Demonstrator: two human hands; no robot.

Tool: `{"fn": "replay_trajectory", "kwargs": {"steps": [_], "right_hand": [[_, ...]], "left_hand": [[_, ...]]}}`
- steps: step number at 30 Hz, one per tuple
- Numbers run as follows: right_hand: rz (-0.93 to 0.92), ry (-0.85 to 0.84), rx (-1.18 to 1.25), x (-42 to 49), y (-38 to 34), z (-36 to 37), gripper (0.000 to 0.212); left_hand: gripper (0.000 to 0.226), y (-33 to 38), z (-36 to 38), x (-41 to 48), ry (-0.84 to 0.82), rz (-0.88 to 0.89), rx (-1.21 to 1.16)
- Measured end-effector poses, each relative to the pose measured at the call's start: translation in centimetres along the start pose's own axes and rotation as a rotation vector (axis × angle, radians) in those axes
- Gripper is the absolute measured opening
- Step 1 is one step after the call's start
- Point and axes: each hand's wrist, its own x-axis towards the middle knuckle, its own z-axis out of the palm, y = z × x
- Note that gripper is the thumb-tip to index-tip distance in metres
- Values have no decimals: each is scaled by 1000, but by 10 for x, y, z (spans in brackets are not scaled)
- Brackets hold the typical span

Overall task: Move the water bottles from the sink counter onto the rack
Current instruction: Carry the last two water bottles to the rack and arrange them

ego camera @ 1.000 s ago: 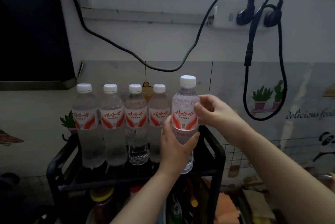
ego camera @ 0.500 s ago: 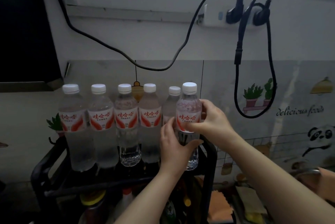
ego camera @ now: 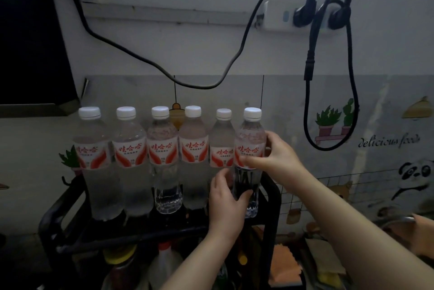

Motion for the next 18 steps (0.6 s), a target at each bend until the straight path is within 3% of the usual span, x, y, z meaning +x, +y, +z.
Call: {"fn": "replay_trajectory", "kwargs": {"steps": [18], "right_hand": [[78,-62,-31,-9,11,1,55]], "left_hand": [[58,1,-1,0,-12,-25,40]]}}
